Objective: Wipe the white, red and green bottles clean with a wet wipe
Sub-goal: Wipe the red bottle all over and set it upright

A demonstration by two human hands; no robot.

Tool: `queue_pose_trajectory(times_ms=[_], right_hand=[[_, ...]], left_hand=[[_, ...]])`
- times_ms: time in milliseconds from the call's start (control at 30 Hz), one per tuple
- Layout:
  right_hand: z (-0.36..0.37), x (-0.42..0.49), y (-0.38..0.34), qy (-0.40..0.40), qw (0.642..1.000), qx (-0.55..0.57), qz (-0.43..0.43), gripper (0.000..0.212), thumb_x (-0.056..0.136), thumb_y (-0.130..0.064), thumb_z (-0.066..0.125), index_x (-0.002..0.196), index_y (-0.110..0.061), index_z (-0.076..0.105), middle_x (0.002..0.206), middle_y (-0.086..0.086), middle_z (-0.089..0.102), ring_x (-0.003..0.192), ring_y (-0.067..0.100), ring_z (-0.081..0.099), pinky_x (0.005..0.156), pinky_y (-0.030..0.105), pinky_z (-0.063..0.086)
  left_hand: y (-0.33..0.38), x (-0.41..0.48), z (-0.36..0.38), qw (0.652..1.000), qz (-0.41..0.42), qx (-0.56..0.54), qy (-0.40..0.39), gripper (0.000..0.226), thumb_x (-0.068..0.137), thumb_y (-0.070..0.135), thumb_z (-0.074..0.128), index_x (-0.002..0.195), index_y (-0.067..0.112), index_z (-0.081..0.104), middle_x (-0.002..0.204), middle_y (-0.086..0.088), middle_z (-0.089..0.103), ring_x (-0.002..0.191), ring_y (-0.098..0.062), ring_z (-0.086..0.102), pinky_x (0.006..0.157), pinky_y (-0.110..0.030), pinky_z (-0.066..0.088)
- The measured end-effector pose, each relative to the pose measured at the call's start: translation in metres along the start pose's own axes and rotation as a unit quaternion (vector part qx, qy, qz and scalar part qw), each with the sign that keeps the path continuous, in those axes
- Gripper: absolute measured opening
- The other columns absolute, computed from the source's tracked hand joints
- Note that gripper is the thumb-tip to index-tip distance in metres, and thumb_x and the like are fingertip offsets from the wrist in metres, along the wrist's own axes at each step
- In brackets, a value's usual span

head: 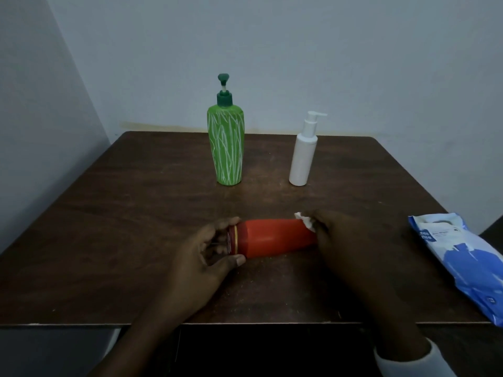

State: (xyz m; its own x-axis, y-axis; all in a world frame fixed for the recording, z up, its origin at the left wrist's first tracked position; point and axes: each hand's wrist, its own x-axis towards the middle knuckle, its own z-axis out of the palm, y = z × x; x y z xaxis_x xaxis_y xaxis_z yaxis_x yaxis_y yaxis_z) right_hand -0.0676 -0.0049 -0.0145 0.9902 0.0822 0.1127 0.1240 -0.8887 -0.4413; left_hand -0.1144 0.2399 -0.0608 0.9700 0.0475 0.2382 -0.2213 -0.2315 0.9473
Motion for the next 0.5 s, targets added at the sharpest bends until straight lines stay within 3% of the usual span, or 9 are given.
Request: queue_pose_trajectory(times_ms=[67, 100, 167, 233, 267, 400, 500], right_hand=[[0.006, 0.005, -0.012, -0.05, 0.996, 0.066, 0.032, 0.034, 0.101, -0.015, 0.044, 0.131, -0.006, 0.056, 0.127, 0.013, 0.058, 0.118, 0.025, 0.053, 0.096, 0.025, 0.032], [0.008, 0.005, -0.018, -0.027, 0.995, 0.087, 0.026, 0.033, 0.101, -0.018, 0.044, 0.129, -0.009, 0.058, 0.127, 0.01, 0.058, 0.118, 0.022, 0.053, 0.098, 0.025, 0.033], [0.006, 0.003, -0.029, 0.068, 0.983, 0.173, -0.01, 0.024, 0.099, -0.023, 0.05, 0.116, -0.024, 0.066, 0.114, -0.006, 0.065, 0.107, 0.011, 0.06, 0.091, 0.023, 0.043], [-0.005, 0.001, -0.041, 0.093, 0.948, 0.301, -0.049, 0.024, 0.097, -0.019, 0.053, 0.104, -0.038, 0.067, 0.103, -0.021, 0.066, 0.098, -0.003, 0.062, 0.082, 0.013, 0.047], [-0.01, 0.001, -0.047, 0.093, 0.926, 0.36, -0.062, 0.026, 0.096, -0.015, 0.054, 0.102, -0.037, 0.068, 0.1, -0.021, 0.068, 0.097, -0.004, 0.063, 0.08, 0.01, 0.049], [-0.022, 0.004, -0.057, 0.152, 0.846, 0.506, -0.069, 0.029, 0.094, -0.002, 0.054, 0.102, -0.025, 0.071, 0.102, -0.011, 0.073, 0.099, 0.006, 0.068, 0.083, 0.022, 0.055], [-0.021, 0.003, -0.053, 0.168, 0.838, 0.516, -0.056, 0.031, 0.094, -0.004, 0.054, 0.1, -0.031, 0.07, 0.105, -0.013, 0.072, 0.102, 0.007, 0.067, 0.085, 0.026, 0.055]], left_hand=[[0.017, 0.004, -0.002, 0.999, 0.02, -0.016, -0.019, 0.07, 0.077, -0.01, 0.081, 0.132, 0.031, 0.064, 0.13, 0.007, 0.07, 0.121, -0.014, 0.067, 0.101, -0.038, 0.056], [0.028, 0.008, -0.003, 0.999, 0.03, -0.026, -0.029, 0.071, 0.079, -0.01, 0.079, 0.136, 0.028, 0.06, 0.132, 0.007, 0.07, 0.124, -0.013, 0.065, 0.101, -0.034, 0.056], [0.052, 0.018, -0.005, 0.997, 0.052, -0.036, -0.05, 0.073, 0.083, -0.008, 0.076, 0.141, 0.031, 0.053, 0.133, 0.009, 0.069, 0.126, -0.007, 0.063, 0.101, -0.027, 0.055], [0.073, 0.03, -0.005, 0.994, 0.069, -0.032, -0.073, 0.075, 0.086, -0.005, 0.073, 0.142, 0.039, 0.048, 0.132, 0.014, 0.068, 0.126, -0.001, 0.061, 0.099, -0.021, 0.054], [0.081, 0.036, -0.003, 0.993, 0.077, -0.028, -0.088, 0.077, 0.088, -0.006, 0.072, 0.142, 0.042, 0.046, 0.132, 0.014, 0.069, 0.126, 0.0, 0.061, 0.099, -0.02, 0.054], [0.092, 0.051, 0.011, 0.988, 0.116, -0.006, -0.098, 0.08, 0.091, -0.009, 0.067, 0.148, 0.039, 0.038, 0.129, 0.006, 0.069, 0.122, -0.008, 0.065, 0.1, -0.026, 0.055], [0.078, 0.052, 0.021, 0.993, 0.1, -0.016, -0.065, 0.081, 0.088, -0.002, 0.075, 0.149, 0.036, 0.04, 0.122, 0.006, 0.067, 0.113, -0.01, 0.068, 0.095, -0.029, 0.058]])
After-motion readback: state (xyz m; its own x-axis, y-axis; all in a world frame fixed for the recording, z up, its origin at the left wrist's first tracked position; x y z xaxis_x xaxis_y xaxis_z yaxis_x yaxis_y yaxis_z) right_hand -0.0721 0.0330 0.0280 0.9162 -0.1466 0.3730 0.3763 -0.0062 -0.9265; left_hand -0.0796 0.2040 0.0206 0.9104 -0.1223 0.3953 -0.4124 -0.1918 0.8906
